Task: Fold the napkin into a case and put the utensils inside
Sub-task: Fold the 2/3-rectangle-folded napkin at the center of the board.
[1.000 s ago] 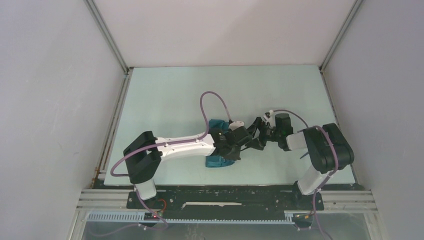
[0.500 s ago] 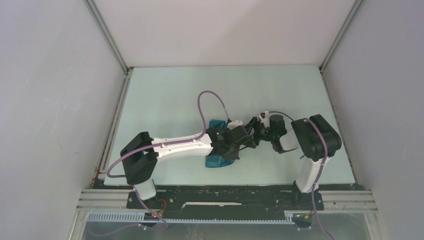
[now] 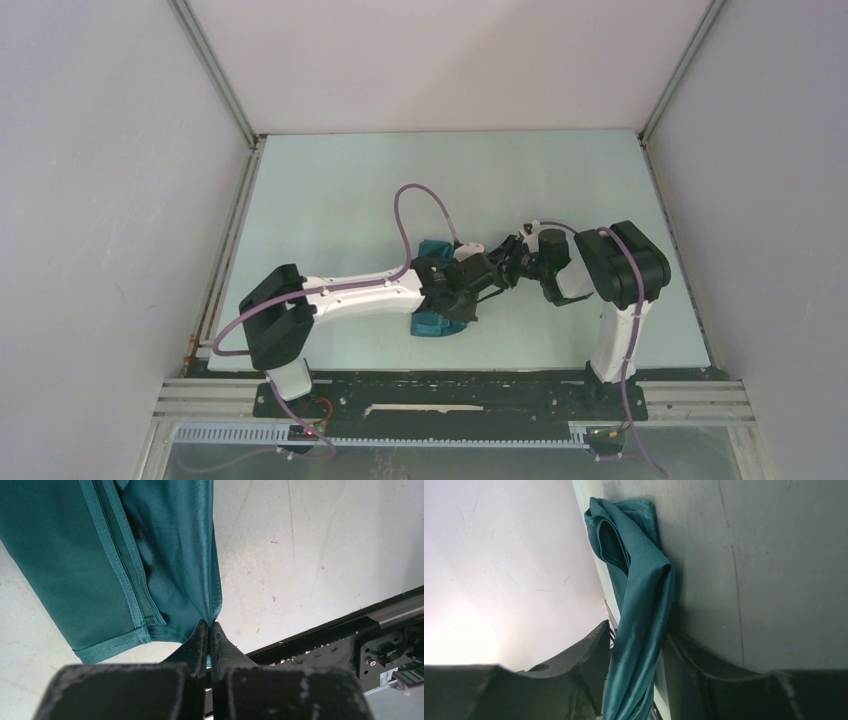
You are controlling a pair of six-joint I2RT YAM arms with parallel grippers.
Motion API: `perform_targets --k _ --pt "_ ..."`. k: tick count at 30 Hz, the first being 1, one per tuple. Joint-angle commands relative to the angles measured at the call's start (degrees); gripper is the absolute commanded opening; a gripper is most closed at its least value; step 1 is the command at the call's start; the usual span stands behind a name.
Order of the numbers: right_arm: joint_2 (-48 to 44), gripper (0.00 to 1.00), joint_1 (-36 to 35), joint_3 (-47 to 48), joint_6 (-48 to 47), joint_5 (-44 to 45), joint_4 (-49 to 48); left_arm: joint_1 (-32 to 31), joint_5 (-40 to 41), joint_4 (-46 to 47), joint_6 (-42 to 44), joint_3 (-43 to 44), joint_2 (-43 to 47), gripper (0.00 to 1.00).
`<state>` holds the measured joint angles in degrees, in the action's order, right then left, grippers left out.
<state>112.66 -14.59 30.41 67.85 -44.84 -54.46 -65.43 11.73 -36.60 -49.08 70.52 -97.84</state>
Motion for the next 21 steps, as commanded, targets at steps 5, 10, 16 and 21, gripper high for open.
perform_targets --k 5,10,16,21 --pt "0.9 0.01 0.6 1.4 -0.9 1.3 -2.4 0.2 -3.0 3.4 -0.3 -1.2 2.6 0.01" --pt "0.2 0.00 0.9 1.5 -2.9 1.2 -1.8 0.5 -8.3 7.8 1.1 -2.3 4.5 0.38" --pt "-1.6 0.00 1.0 2.1 -5.5 1.2 2.3 5.0 -11.3 15.1 0.8 -9.7 15.0 0.64" --pt "-5.0 0.00 -0.1 3.7 -9.8 3.0 10.9 15.3 -11.1 18.6 -2.3 -22.0 24.7 0.81"
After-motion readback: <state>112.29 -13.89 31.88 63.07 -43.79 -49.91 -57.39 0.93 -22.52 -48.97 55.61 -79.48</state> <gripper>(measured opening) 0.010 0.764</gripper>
